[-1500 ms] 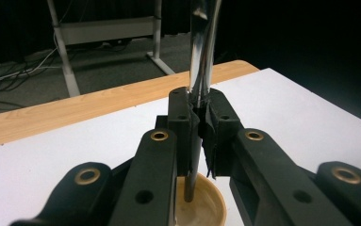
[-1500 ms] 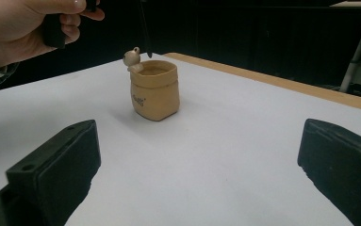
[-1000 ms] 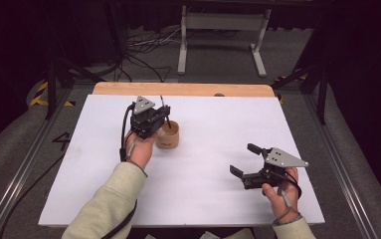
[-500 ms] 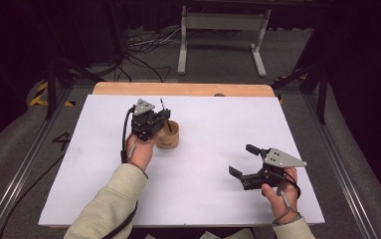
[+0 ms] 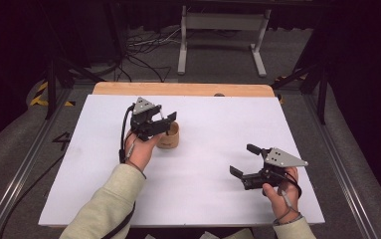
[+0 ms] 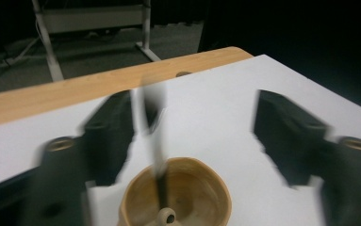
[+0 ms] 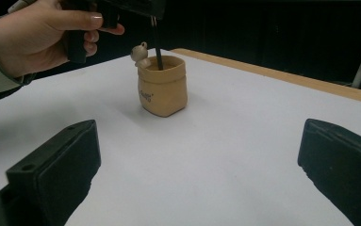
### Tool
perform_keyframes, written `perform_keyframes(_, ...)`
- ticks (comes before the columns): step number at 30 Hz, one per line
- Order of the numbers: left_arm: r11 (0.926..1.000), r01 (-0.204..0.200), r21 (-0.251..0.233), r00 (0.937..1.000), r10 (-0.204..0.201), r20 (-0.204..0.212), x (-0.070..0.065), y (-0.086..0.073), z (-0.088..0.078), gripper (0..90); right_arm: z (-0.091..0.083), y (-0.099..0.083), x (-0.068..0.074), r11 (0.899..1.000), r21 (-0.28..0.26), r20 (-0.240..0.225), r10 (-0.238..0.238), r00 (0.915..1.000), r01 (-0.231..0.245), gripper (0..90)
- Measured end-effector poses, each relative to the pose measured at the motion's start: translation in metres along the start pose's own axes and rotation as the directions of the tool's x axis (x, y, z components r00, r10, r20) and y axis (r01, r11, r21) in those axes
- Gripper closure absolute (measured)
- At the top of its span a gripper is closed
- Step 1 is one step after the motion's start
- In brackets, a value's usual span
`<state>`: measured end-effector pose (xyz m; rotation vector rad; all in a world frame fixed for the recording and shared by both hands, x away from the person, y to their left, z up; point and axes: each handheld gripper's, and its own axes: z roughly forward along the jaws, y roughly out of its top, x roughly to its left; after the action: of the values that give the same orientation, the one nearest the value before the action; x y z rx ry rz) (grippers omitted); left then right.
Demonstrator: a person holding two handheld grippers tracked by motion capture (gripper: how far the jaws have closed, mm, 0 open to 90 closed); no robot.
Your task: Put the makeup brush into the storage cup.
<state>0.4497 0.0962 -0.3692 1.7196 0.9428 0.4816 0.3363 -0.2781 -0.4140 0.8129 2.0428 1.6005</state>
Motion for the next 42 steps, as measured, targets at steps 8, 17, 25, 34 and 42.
perform_keyframes(8,0.998,-0.041,-0.049,0.9991,0.041,0.008,0.006,0.002,-0.032,8.2,0.0,0.002,-0.001,1.0,0.002,0.005,-0.002,1.0,0.002,0.5)
perform_keyframes(17,0.9948,-0.056,-0.085,0.9958,0.062,0.068,0.014,-0.002,-0.069,2.7,0.001,0.003,-0.001,1.0,0.002,0.008,-0.007,0.9999,0.007,0.5)
perform_keyframes(25,0.991,-0.055,-0.122,0.989,0.071,0.13,0.019,-0.013,-0.096,0.9,0.001,0.005,-0.003,1.0,-0.006,0.005,-0.012,0.9999,0.012,0.4)
perform_keyframes(34,0.9875,-0.065,-0.143,0.9787,0.092,0.184,0.023,-0.032,-0.119,0.5,0.0,0.005,-0.005,1.0,-0.013,-0.007,-0.016,0.9998,0.016,0.4)
perform_keyframes(42,0.9856,-0.053,-0.161,0.9708,0.089,0.223,0.031,-0.057,-0.136,0.4,-0.001,0.003,-0.005,0.999,-0.019,-0.027,-0.037,0.999,0.036,0.5)
